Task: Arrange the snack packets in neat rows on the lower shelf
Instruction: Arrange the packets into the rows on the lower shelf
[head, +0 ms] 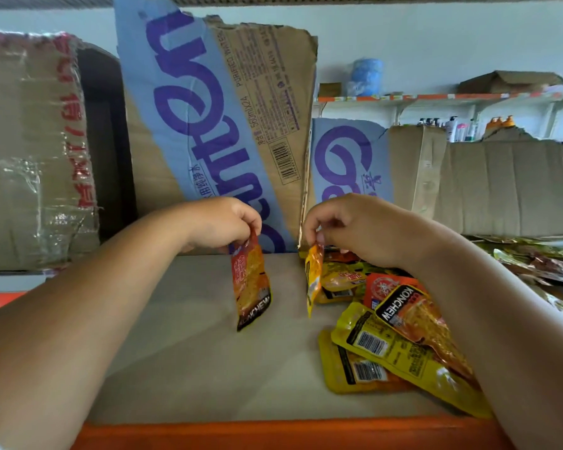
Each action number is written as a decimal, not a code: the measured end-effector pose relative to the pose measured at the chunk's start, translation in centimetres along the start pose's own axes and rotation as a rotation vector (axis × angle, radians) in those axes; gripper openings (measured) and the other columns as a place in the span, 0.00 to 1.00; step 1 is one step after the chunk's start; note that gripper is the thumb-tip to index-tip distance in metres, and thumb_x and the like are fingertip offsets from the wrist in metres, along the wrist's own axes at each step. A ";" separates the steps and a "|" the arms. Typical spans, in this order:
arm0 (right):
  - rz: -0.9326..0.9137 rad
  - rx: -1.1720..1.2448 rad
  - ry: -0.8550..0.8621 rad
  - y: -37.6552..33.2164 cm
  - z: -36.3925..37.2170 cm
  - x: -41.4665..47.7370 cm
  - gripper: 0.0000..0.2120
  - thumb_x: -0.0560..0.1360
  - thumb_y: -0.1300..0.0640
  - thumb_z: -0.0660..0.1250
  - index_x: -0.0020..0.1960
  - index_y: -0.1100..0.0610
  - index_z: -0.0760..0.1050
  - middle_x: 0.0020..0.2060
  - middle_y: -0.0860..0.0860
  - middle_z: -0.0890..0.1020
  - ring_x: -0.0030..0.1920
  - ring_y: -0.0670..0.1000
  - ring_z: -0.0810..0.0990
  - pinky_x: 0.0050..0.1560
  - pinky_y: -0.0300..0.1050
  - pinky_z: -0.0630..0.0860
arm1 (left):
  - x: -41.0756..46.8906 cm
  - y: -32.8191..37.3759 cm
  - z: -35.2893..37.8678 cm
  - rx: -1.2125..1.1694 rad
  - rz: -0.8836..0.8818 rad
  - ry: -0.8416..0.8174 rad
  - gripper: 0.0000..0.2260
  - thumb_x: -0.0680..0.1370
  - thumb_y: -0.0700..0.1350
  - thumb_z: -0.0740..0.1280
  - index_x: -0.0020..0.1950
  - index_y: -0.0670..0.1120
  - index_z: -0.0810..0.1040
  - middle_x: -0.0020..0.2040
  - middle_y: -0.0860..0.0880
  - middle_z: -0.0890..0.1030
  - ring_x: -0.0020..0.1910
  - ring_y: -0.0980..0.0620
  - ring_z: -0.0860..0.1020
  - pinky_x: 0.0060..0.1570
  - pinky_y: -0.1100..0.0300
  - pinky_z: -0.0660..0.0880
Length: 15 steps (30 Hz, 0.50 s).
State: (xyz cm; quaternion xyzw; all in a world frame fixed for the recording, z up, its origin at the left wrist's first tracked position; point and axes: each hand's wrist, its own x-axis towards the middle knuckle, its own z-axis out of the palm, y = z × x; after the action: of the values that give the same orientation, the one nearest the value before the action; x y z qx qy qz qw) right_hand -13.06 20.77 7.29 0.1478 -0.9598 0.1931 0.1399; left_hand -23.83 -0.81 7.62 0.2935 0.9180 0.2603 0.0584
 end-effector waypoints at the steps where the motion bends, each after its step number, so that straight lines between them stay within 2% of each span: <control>1: 0.007 0.039 -0.023 -0.2 0.1 -0.1 0.12 0.81 0.58 0.64 0.45 0.43 0.79 0.39 0.45 0.83 0.41 0.47 0.82 0.46 0.45 0.80 | -0.1 0.2 0.0 0.013 0.002 0.001 0.09 0.65 0.43 0.60 0.34 0.52 0.79 0.44 0.42 0.82 0.44 0.49 0.76 0.43 0.54 0.74; 3: 0.026 0.114 -0.071 -0.6 0.4 -0.1 0.14 0.81 0.61 0.61 0.44 0.45 0.79 0.37 0.46 0.83 0.39 0.47 0.83 0.40 0.37 0.78 | -0.2 0.5 0.1 0.094 0.007 -0.011 0.09 0.64 0.44 0.60 0.34 0.53 0.79 0.38 0.49 0.80 0.40 0.51 0.75 0.43 0.54 0.73; 5: 0.039 0.123 -0.091 -0.7 0.7 0.1 0.14 0.81 0.63 0.61 0.44 0.47 0.79 0.41 0.49 0.84 0.40 0.46 0.83 0.40 0.36 0.76 | -0.1 0.8 0.5 0.239 0.000 -0.081 0.09 0.72 0.43 0.64 0.38 0.54 0.81 0.37 0.56 0.81 0.39 0.53 0.77 0.46 0.54 0.74; 7: 0.078 0.086 -0.110 -0.4 0.8 0.3 0.14 0.80 0.63 0.61 0.44 0.48 0.80 0.42 0.48 0.84 0.39 0.44 0.82 0.42 0.40 0.76 | -0.1 0.9 1.2 0.334 -0.023 -0.153 0.11 0.78 0.42 0.65 0.45 0.57 0.82 0.43 0.59 0.83 0.46 0.56 0.80 0.52 0.56 0.76; 10: 0.164 0.042 -0.181 0.0 0.7 0.2 0.15 0.77 0.65 0.59 0.42 0.50 0.80 0.40 0.44 0.85 0.40 0.46 0.84 0.40 0.41 0.75 | -0.3 1.4 1.7 0.463 -0.059 -0.189 0.08 0.81 0.54 0.68 0.59 0.60 0.81 0.53 0.59 0.80 0.53 0.54 0.79 0.55 0.56 0.77; 12: 0.171 -0.020 -0.192 0.1 0.8 0.2 0.11 0.78 0.60 0.61 0.42 0.49 0.79 0.38 0.42 0.84 0.40 0.49 0.84 0.39 0.42 0.73 | -0.9 2.2 1.8 0.509 -0.192 -0.259 0.17 0.79 0.63 0.68 0.64 0.59 0.78 0.61 0.52 0.79 0.54 0.49 0.81 0.52 0.51 0.83; 14: 0.164 -0.083 -0.214 -0.3 1.1 0.1 0.07 0.78 0.48 0.67 0.43 0.48 0.77 0.37 0.44 0.81 0.41 0.49 0.81 0.41 0.45 0.74 | -1.5 2.8 1.9 0.488 -0.302 -0.351 0.24 0.76 0.66 0.71 0.67 0.56 0.75 0.62 0.48 0.76 0.55 0.45 0.82 0.48 0.50 0.84; 15: 0.171 -0.133 -0.255 -0.7 1.3 0.1 0.11 0.76 0.40 0.68 0.43 0.47 0.76 0.39 0.45 0.80 0.43 0.49 0.80 0.42 0.46 0.73 | -1.6 3.1 2.0 0.489 -0.314 -0.376 0.27 0.74 0.66 0.72 0.68 0.55 0.75 0.62 0.47 0.76 0.54 0.44 0.82 0.48 0.50 0.84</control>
State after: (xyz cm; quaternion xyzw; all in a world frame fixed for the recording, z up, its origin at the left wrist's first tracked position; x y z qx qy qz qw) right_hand -13.23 19.64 6.45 0.0795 -0.9895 0.1200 0.0095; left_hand -20.40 1.28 7.44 0.1969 0.9604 -0.0383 0.1936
